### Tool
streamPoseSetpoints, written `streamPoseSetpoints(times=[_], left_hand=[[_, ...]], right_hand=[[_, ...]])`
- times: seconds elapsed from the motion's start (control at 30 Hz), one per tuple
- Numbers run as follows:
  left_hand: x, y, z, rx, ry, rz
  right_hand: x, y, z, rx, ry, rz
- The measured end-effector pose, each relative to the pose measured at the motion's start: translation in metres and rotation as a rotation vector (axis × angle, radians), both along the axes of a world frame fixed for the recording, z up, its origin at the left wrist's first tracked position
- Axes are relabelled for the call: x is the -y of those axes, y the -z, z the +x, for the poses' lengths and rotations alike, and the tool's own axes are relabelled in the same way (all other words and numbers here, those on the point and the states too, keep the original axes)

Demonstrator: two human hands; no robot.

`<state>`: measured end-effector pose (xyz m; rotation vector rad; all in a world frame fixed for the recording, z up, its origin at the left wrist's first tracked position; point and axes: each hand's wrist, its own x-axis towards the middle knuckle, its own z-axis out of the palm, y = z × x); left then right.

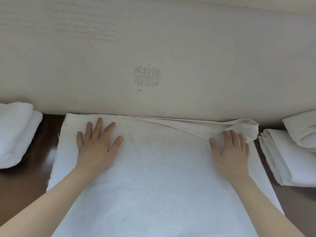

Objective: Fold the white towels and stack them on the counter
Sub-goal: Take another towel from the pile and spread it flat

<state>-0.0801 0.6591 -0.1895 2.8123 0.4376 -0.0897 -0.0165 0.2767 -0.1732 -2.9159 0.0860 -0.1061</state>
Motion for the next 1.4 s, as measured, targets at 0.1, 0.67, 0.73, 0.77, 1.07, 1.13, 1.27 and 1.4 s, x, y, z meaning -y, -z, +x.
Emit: streamPoseSetpoints(times=[0.1,0.67,0.73,0.77,1.07,1.13,1.27,1.4], left_hand=[[-0.004,0.01,0.005,-0.035,-0.013,0.092],[0.023,0.01,-0.015,-0.071,0.047,0.11],[0.021,0.011,-0.009,-0.067,0.048,0.118],[0.019,0.012,-0.007,-0.067,0.054,0.125],[0.017,-0.003,-0.034,-0.023,0.12,0.042],[0.02,-0.004,-0.066,-0.004,0.169,0.052],[0.02,0.001,-0.127,-0.082,0.232,0.099],[0.019,-0.007,-0.134,-0.047,0.224,0.031]], right_hand=[[0.005,0.014,0.012,-0.135,0.006,0.021],[0.036,0.017,-0.018,0.147,-0.142,0.063],[0.039,0.016,-0.003,0.017,-0.102,0.049],[0.041,0.017,0.006,-0.054,-0.073,0.029],[0.031,-0.001,-0.013,-0.113,0.008,0.047],[0.025,0.002,-0.06,-0.117,-0.014,0.036],[0.026,0.012,-0.136,-0.248,-0.063,-0.114],[0.022,0.008,-0.143,-0.215,-0.004,-0.059]])
